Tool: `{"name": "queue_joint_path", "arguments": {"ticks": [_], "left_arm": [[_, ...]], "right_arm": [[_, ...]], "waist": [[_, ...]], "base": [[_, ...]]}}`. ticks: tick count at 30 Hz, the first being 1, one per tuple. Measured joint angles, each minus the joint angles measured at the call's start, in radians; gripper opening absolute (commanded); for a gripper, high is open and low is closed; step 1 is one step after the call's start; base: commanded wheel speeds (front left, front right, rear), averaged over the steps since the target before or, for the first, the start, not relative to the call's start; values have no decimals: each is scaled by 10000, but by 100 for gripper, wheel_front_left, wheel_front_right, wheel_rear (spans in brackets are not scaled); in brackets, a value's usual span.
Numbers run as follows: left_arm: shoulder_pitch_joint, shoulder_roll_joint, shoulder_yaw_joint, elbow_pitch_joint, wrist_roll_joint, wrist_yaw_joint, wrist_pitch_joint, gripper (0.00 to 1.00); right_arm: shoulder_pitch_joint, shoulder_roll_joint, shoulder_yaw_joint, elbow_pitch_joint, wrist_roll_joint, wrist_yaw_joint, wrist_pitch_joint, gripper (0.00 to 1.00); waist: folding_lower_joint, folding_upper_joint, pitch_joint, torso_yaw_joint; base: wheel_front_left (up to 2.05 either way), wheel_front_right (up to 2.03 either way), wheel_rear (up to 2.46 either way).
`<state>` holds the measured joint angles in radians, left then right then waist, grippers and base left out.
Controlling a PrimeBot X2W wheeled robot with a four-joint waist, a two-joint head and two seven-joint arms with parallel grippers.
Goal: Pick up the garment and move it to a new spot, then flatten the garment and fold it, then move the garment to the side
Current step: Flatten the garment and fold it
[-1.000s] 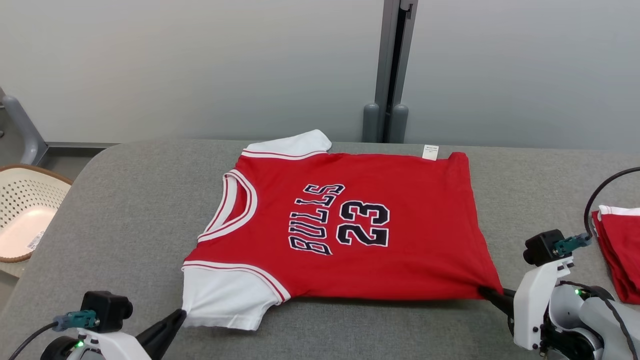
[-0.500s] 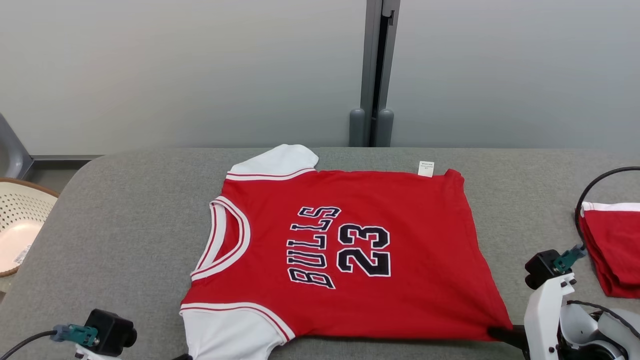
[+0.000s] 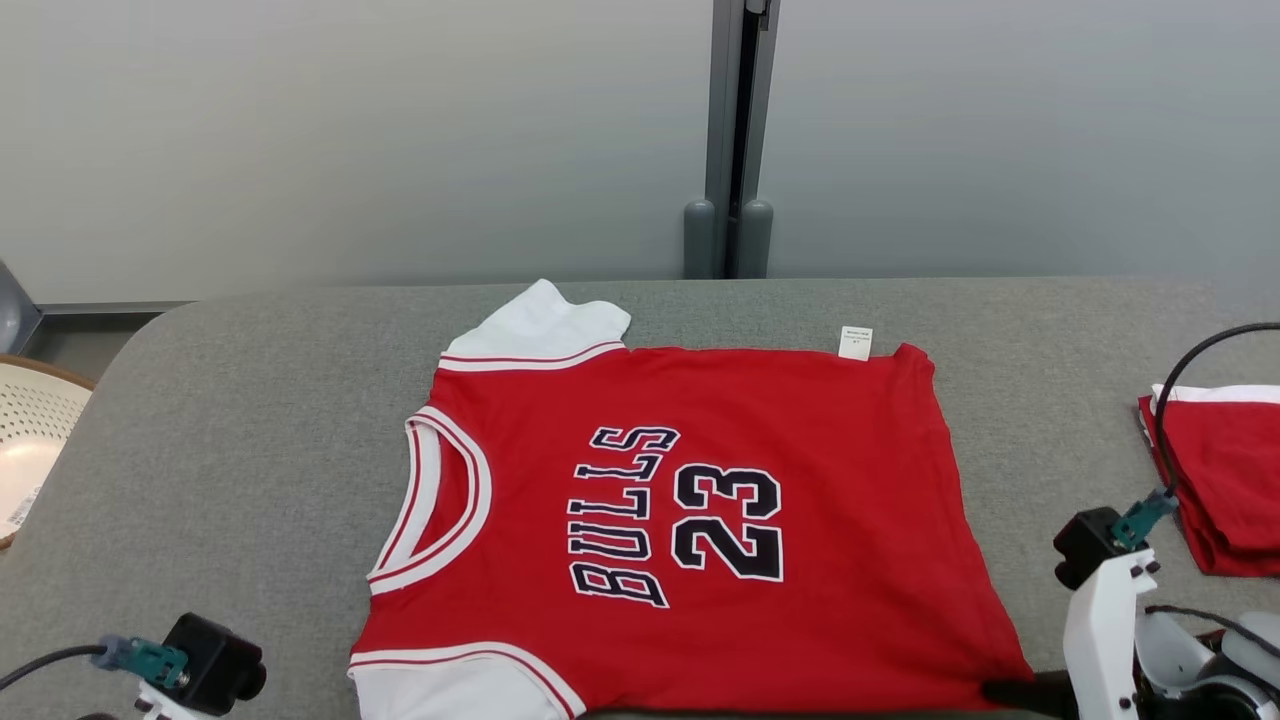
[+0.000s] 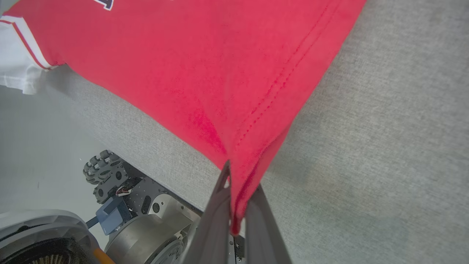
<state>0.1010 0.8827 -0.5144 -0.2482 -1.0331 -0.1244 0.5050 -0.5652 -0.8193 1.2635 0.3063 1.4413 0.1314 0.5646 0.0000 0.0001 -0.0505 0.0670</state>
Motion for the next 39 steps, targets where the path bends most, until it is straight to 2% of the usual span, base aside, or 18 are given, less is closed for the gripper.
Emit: {"name": "queue_joint_path", "arguments": {"ticks": [14, 22, 30, 39], "left_arm": [[-2358, -196, 69, 303, 500, -23, 330, 0], [-4140, -846, -320, 1406, 790, -54, 270, 0], [-5573, -1162, -926, 2801, 1273, -54, -441, 0], [-6631, -1392, -1726, 3954, 1283, -56, -1381, 0]], "right_arm": [[-1064, 520, -825, 217, 431, 0, 96, 0], [-1809, 1034, -1047, 1126, 366, -2, 328, 0], [-2338, 1597, -1193, 1845, 272, -2, 383, 0], [-2613, 2019, -1327, 2215, 198, -2, 86, 0]], "waist": [[0, 0, 518, -327], [0, 0, 1271, -593], [0, 0, 1941, -908], [0, -1, 2436, -1168]], "base": [[0, 0, 0], [0, 0, 0], [0, 0, 0], [0, 0, 0]]}}
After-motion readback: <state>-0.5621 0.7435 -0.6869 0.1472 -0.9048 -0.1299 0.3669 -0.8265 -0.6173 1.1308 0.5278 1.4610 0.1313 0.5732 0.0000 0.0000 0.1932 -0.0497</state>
